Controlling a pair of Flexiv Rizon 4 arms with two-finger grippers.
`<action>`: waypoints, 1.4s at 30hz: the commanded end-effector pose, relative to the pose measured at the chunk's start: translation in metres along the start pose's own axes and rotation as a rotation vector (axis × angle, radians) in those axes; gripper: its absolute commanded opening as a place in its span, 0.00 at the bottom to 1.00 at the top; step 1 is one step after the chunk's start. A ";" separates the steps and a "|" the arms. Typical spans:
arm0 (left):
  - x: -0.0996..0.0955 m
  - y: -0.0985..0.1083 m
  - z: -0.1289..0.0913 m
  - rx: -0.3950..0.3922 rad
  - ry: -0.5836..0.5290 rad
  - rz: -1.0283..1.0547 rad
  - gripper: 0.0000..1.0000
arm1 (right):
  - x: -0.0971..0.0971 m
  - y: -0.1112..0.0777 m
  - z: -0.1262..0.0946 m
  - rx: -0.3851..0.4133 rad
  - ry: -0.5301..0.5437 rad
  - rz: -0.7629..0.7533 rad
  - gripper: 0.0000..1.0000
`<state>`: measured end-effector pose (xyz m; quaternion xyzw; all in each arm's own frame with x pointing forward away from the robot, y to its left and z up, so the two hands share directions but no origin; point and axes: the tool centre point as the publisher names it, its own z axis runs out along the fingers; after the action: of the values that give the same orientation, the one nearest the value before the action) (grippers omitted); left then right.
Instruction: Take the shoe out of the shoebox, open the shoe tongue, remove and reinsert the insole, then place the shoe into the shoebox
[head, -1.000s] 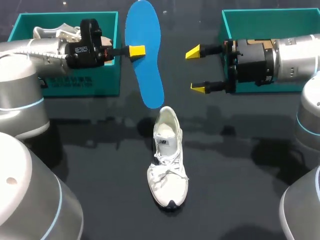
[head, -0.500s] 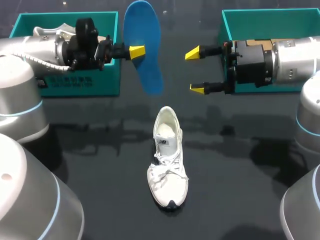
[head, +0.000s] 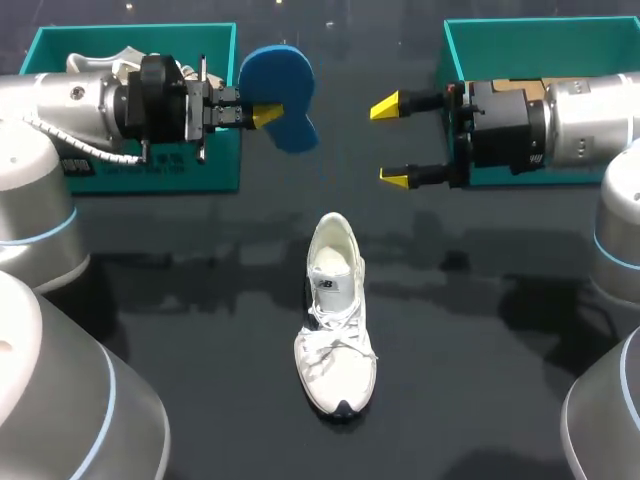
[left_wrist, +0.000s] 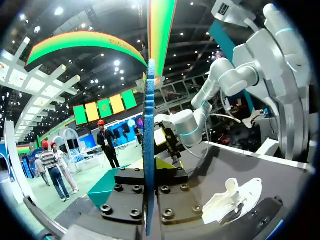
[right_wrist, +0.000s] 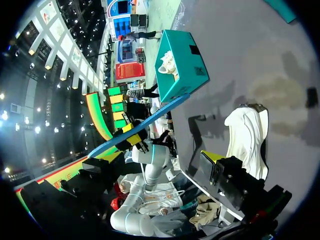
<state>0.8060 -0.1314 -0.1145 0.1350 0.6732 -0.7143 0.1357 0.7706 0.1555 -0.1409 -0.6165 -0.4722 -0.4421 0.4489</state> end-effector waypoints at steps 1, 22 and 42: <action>-0.003 0.000 0.000 -0.064 -0.036 0.209 0.00 | 0.000 0.000 0.002 -0.002 -0.001 0.000 1.00; 0.007 0.007 -0.003 -0.133 -0.034 0.641 0.00 | 0.000 0.000 0.002 -0.002 -0.001 0.000 1.00; 0.010 0.030 0.006 -0.174 -0.040 1.191 0.00 | 0.000 0.000 0.002 -0.002 -0.001 0.000 1.00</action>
<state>0.8108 -0.1356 -0.1433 0.4373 0.5647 -0.5008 0.4889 0.7711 0.1555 -0.1405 -0.6164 -0.4723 -0.4419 0.4492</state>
